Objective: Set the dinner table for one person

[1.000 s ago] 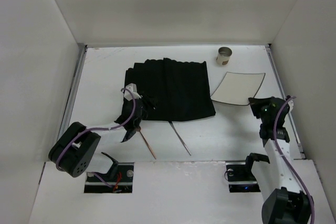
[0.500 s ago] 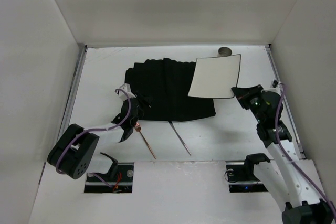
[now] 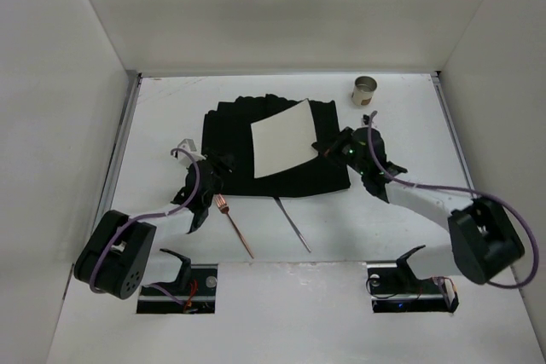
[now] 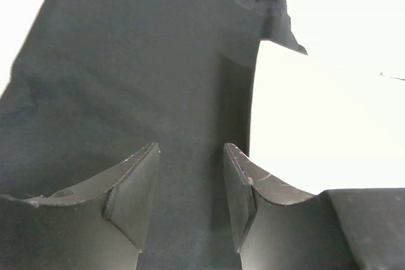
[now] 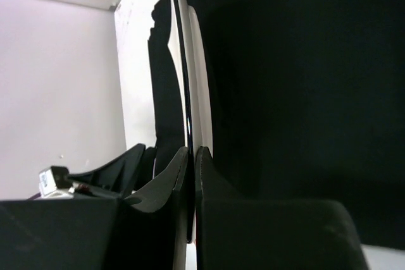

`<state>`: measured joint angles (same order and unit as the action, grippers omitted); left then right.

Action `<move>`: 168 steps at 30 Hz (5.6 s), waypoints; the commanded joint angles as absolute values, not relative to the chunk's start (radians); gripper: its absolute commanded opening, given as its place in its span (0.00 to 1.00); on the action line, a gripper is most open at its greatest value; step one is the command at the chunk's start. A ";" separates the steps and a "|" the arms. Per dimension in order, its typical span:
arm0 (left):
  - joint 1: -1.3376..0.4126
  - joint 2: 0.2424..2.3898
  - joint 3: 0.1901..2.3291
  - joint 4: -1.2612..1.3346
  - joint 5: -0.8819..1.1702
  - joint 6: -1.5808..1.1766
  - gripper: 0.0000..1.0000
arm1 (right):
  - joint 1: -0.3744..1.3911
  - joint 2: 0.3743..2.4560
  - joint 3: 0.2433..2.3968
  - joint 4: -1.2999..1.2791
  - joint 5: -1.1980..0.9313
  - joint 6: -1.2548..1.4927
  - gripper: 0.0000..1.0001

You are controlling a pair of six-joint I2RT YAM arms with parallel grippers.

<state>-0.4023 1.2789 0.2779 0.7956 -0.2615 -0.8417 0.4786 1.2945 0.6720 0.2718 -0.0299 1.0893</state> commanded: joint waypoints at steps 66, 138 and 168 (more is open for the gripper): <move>-0.392 1.236 0.253 0.827 -0.278 -0.867 0.42 | 0.501 1.484 0.626 0.350 0.138 0.977 0.52; -0.334 1.183 0.227 0.795 -0.301 -0.890 0.43 | 0.742 1.388 1.003 -0.069 0.017 0.551 0.05; -0.349 1.223 0.244 0.796 -0.287 -0.897 0.43 | 0.518 1.805 1.083 -0.003 0.052 0.657 0.08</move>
